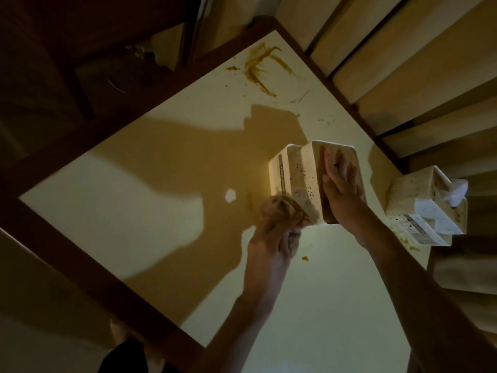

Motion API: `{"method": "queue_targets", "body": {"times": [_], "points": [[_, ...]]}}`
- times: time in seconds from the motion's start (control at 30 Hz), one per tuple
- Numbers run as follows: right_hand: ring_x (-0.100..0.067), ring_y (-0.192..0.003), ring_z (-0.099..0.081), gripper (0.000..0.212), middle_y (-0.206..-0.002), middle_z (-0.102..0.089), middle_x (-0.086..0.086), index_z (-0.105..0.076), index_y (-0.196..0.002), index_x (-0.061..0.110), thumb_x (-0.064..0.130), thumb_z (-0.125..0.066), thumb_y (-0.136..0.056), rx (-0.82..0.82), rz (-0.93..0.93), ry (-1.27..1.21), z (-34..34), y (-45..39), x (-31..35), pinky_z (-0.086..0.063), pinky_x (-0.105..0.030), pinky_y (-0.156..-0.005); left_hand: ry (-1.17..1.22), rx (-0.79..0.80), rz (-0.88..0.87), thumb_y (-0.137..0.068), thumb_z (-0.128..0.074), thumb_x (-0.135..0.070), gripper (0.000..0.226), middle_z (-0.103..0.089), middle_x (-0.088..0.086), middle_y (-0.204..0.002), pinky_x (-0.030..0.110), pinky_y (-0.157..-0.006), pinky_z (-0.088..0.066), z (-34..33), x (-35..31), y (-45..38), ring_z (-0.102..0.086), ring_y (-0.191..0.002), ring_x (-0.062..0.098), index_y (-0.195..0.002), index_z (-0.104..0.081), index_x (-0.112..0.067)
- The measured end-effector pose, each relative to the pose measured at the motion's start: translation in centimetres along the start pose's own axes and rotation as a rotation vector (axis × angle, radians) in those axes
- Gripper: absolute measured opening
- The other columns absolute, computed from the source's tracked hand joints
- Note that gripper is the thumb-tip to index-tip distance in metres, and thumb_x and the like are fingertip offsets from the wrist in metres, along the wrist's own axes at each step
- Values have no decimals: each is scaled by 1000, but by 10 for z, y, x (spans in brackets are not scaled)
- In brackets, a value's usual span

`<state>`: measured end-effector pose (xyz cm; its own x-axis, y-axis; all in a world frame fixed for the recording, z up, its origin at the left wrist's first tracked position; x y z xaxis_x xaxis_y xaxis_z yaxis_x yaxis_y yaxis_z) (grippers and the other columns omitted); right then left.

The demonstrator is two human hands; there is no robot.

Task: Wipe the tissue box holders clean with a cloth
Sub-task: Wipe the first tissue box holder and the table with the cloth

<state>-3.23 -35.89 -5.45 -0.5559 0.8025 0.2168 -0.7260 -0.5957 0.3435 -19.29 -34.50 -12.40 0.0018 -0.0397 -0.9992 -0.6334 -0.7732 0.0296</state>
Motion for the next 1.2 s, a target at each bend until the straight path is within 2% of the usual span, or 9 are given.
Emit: {"method": "queue_targets", "body": {"times": [0.1,0.27,0.37,0.5,0.67,0.87,1.03,1.1,1.2], "points": [[-18,-145,19,49,-159,17,5,6,-146,45,36,-16,-103,14,3,-2,1,1,1,6,-47,-116,-76,-64,-88,-91,-57,-8,26,-62,-2,-118,8,-78,-47,6,-3,-40,-56,-99,-2,-110,-69,-20],[-19,-145,19,49,-159,17,6,6,-147,44,37,-14,-103,13,9,7,0,0,-2,7,-48,-115,-46,-103,-119,-91,-56,-2,17,-62,3,-111,7,-75,-44,5,-5,-81,-56,-94,-8,-102,-68,-3],[-21,-144,20,50,-158,18,5,8,-147,44,39,-13,-103,28,9,36,-1,-2,-3,7,-49,-115,-144,-133,-197,-92,-57,-14,19,-66,3,-115,19,-76,-54,1,5,-55,-63,-97,7,-104,-72,-13],[-20,-144,22,49,-158,19,4,8,-148,43,37,-13,-103,31,13,33,-2,-3,-4,8,-49,-115,-76,70,-158,-95,-50,-9,27,-64,-13,-99,20,-72,-51,1,10,-8,-58,-81,-3,-101,-68,-28],[-28,-143,24,52,-157,22,0,15,-142,42,36,-18,-102,68,59,109,1,1,-3,7,-55,-114,22,101,-230,-89,-57,-13,13,-67,-4,-84,15,-67,-53,25,-17,-50,-62,-70,4,-92,-69,-11],[-27,-144,21,54,-157,21,6,11,-148,41,37,-20,-104,62,32,129,-3,-8,-10,3,-55,-116,-49,91,-368,-82,-61,4,25,-64,0,-100,21,-79,-49,19,-33,-116,-60,-91,10,-101,-70,-11],[-31,-144,20,58,-158,21,1,11,-149,33,34,-24,-103,69,26,168,-3,-3,-7,-1,-55,-116,-199,180,-385,-82,-67,-5,22,-67,0,-99,1,-77,-38,12,-21,-136,-54,-86,-3,-104,-69,-9],[-28,-144,20,54,-158,21,3,11,-148,39,35,-21,-104,79,-11,75,1,-2,-6,0,-52,-116,-257,199,-420,-84,-67,-14,18,-69,7,-100,7,-80,-41,11,-18,-141,-53,-88,1,-101,-69,-7],[-37,-141,24,64,-155,29,1,19,-146,29,35,-27,-102,130,69,288,-1,0,-8,-2,-61,-114,-332,201,-465,-83,-64,-32,24,-56,11,-121,31,-91,-47,8,-15,-145,-46,-113,20,-84,-68,-8]]}}
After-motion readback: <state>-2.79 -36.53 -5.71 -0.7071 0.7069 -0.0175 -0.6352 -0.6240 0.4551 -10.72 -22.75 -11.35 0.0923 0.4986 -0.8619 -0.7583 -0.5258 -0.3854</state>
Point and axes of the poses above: each hand's wrist, its own y-axis away from the middle knuckle, its own z-axis out of the back of the hand, x = y × z, the point moved 2 cm from there along -y, towards the middle knuckle
